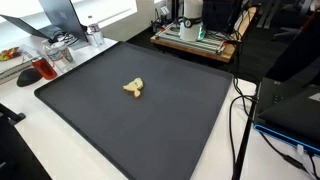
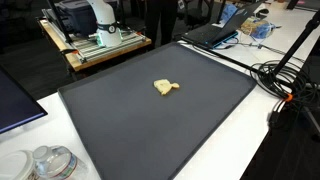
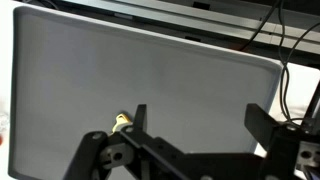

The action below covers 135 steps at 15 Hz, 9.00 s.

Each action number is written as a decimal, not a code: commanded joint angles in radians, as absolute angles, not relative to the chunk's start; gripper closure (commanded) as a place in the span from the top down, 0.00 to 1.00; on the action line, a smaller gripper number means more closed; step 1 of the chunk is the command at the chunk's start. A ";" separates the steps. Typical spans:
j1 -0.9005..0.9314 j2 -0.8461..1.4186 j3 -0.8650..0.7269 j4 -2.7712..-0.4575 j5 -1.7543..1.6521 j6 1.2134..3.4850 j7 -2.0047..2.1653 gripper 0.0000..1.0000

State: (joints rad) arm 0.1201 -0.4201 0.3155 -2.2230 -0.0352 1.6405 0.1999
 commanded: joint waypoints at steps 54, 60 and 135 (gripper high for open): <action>0.194 0.828 0.026 -1.179 -0.180 1.725 0.382 1.00; 0.087 0.880 0.036 -1.120 -0.096 1.814 0.151 1.00; 0.084 -0.040 0.148 -2.214 -0.071 2.122 0.332 1.00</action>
